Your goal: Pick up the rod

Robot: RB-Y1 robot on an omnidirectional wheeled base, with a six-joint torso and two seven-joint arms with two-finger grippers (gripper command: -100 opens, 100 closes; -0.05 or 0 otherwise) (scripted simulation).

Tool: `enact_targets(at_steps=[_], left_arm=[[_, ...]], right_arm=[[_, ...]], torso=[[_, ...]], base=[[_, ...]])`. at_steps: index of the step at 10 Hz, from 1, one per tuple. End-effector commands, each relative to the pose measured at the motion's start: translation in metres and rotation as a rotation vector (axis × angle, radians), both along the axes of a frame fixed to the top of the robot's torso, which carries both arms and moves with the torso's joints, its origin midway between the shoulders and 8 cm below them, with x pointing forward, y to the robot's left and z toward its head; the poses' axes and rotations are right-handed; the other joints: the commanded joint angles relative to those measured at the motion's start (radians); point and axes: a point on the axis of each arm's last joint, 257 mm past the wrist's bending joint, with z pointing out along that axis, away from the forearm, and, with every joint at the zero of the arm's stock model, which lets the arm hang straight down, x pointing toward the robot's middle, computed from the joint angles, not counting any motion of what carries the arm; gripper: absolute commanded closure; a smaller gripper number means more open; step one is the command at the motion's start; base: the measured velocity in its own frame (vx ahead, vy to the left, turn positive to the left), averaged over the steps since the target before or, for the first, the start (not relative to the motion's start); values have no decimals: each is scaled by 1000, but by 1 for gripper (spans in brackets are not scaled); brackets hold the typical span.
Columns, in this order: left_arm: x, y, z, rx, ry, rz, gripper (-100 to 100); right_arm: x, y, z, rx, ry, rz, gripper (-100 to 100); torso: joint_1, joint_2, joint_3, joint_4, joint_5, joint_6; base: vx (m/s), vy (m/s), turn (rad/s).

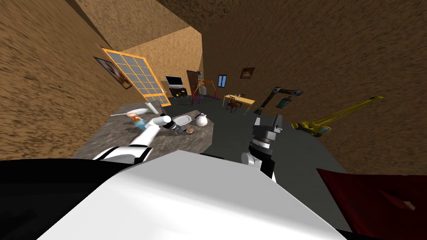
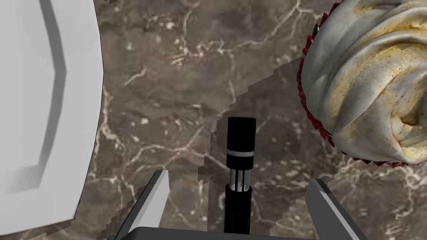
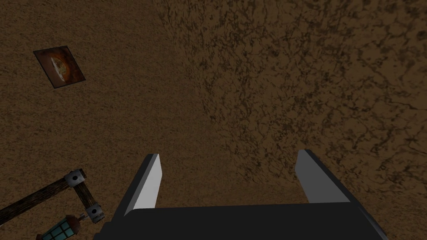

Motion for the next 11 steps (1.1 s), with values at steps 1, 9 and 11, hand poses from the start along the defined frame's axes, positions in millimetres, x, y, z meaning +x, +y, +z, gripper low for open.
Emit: enact_targets(at_steps=[1,9,11], left_arm=[[-5,6,-3,1,-2,-20,-100],[-7,8,-3,0,-1,-24,0],[2,-2,2,3,-2,-4,100]], right_arm=[[0,0,0,0,0,0,0],[0,0,0,0,0,0,0],[0,0,0,0,0,0,0]], torso=[[0,0,0,0,0,0],[4,4,2,1,1,0],[7,5,3,1,2,2]], base=[[57,-63,107],[16,-17,17],[-73,88,-156]])
